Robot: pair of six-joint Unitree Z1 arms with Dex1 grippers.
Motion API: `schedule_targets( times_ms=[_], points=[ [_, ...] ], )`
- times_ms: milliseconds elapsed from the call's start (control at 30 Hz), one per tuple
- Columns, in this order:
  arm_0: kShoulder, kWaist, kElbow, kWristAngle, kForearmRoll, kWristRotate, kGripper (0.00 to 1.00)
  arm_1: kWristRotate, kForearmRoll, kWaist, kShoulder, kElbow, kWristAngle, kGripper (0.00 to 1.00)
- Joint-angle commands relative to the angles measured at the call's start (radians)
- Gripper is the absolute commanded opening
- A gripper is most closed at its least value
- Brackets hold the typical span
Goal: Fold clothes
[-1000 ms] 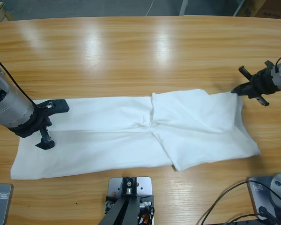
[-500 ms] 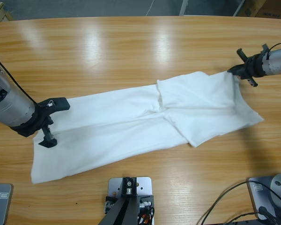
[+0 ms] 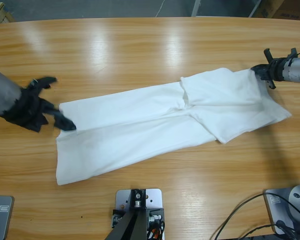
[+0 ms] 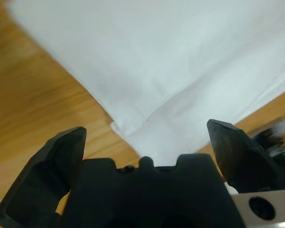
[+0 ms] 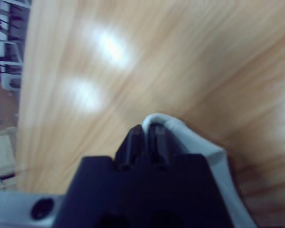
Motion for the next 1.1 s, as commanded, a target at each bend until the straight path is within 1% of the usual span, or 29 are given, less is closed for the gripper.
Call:
schedule_targets(
  times_ms=[33, 133, 267, 300, 333, 367, 400, 500, 533, 567, 633, 700, 733, 800, 900, 967, 1000, 1067, 1100],
  points=[
    [-0.126, 0.216, 0.233, -0.214, -0.195, -0.332, 0.954, -0.037, -0.089, -0.007, -0.096, 0.168, 0.1, 1.0],
    [-0.146, 0.222, 0.35, -0.27, -0.322, -0.461, 0.954, -0.101, -0.089, 0.048, -0.153, 0.226, 0.136, 1.0],
    [-0.182, 0.222, 0.488, -0.289, -0.49, -0.605, 0.959, -0.193, -0.088, 0.165, -0.212, 0.253, 0.12, 1.0],
    [-0.187, 0.222, 0.503, -0.29, -0.506, -0.612, 0.959, -0.214, -0.086, 0.198, -0.225, 0.254, 0.092, 1.0],
    [-0.189, 0.222, 0.511, -0.29, -0.517, -0.615, 0.959, -0.243, -0.084, 0.235, -0.24, 0.254, 0.037, 0.982],
    [-0.189, 0.222, 0.524, -0.291, -0.54, -0.619, 0.959, -0.268, -0.077, 0.268, -0.252, 0.256, -0.028, 0.916],
    [-0.189, 0.222, 0.532, -0.292, -0.559, -0.62, 0.959, -0.283, -0.07, 0.285, -0.256, 0.256, -0.073, 0.873],
    [-0.188, 0.222, 0.536, -0.295, -0.574, -0.618, 0.959, -0.328, -0.041, 0.314, -0.259, 0.258, -0.179, 0.734],
    [-0.188, 0.222, 0.537, -0.295, -0.574, -0.617, 0.959, -0.333, 0.011, 0.321, -0.29, 0.258, -0.241, 0.699],
    [-0.189, 0.222, 0.539, -0.295, -0.574, -0.614, 0.959, -0.334, 0.09, 0.324, -0.334, 0.254, -0.295, 0.692],
    [-0.187, 0.222, 0.542, -0.293, -0.574, -0.599, 0.959, -0.353, 0.305, 0.348, -0.416, 0.232, -0.402, 0.692],
    [-0.184, 0.222, 0.545, -0.293, -0.574, -0.586, 0.958, -0.425, 0.528, 0.392, -0.475, 0.127, -0.498, 0.693],
    [-0.183, 0.222, 0.544, -0.293, -0.574, -0.583, 0.959, -0.461, 0.611, 0.412, -0.491, 0.065, -0.519, 0.696],
    [-0.178, 0.222, 0.541, -0.293, -0.574, -0.579, 0.958, -0.539, 0.76, 0.427, -0.506, -0.068, -0.533, 0.697],
    [-0.174, 0.222, 0.535, -0.293, -0.574, -0.577, 0.955, -0.651, 0.91, 0.428, -0.51, -0.236, -0.546, 0.702],
    [-0.172, 0.222, 0.536, -0.293, -0.574, -0.568, 0.955, -0.754, 0.944, 0.428, -0.491, -0.308, -0.545, 0.742],
    [-0.172, 0.222, 0.539, -0.293, -0.574, -0.566, 0.955, -0.799, 0.975, 0.427, -0.472, -0.349, -0.543, 0.746],
    [-0.172, 0.222, 0.548, -0.291, -0.572, -0.56, 0.958, -0.891, 1.124, 0.428, -0.42, -0.47, -0.543, 0.743],
    [-0.172, 0.222, 0.553, -0.288, -0.572, -0.56, 0.957, -0.924, 1.212, 0.428, -0.387, -0.535, -0.54, 0.715]
  ],
)
